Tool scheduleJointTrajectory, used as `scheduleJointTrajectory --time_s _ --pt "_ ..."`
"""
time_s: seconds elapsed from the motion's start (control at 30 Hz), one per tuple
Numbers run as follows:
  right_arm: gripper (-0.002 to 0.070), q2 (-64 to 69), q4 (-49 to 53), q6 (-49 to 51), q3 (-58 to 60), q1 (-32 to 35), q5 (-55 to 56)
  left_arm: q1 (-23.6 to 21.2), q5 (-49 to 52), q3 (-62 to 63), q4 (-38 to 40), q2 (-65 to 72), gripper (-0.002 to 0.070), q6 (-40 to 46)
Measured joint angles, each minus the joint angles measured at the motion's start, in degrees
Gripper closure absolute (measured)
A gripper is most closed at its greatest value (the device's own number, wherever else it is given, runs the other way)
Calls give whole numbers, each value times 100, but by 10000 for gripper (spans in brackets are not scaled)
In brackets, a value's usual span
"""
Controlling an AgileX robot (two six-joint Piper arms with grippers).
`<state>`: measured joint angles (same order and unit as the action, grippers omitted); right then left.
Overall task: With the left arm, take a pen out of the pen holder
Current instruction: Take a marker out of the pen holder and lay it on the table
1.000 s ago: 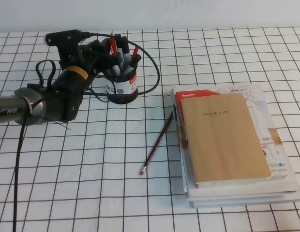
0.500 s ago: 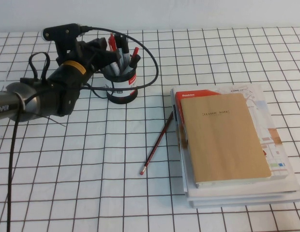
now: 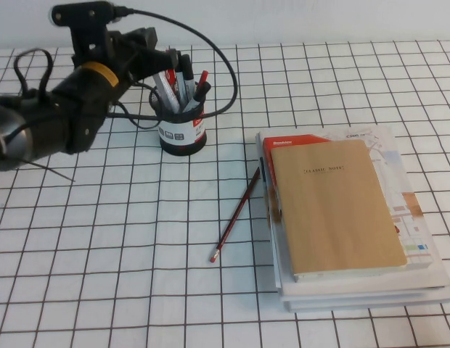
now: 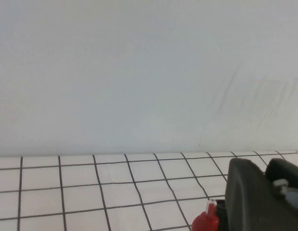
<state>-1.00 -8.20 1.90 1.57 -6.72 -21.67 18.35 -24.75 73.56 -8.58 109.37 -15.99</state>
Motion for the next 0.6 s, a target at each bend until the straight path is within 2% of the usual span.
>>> scheduleJointTrajectory --time_s 0.33,0.6 --pt "691 0 0 0 0 0 0 0 1584 0 -757 -1248 643 0" --pt "691 0 0 0 0 0 0 0 3708 0 -805 -2249 643 15"
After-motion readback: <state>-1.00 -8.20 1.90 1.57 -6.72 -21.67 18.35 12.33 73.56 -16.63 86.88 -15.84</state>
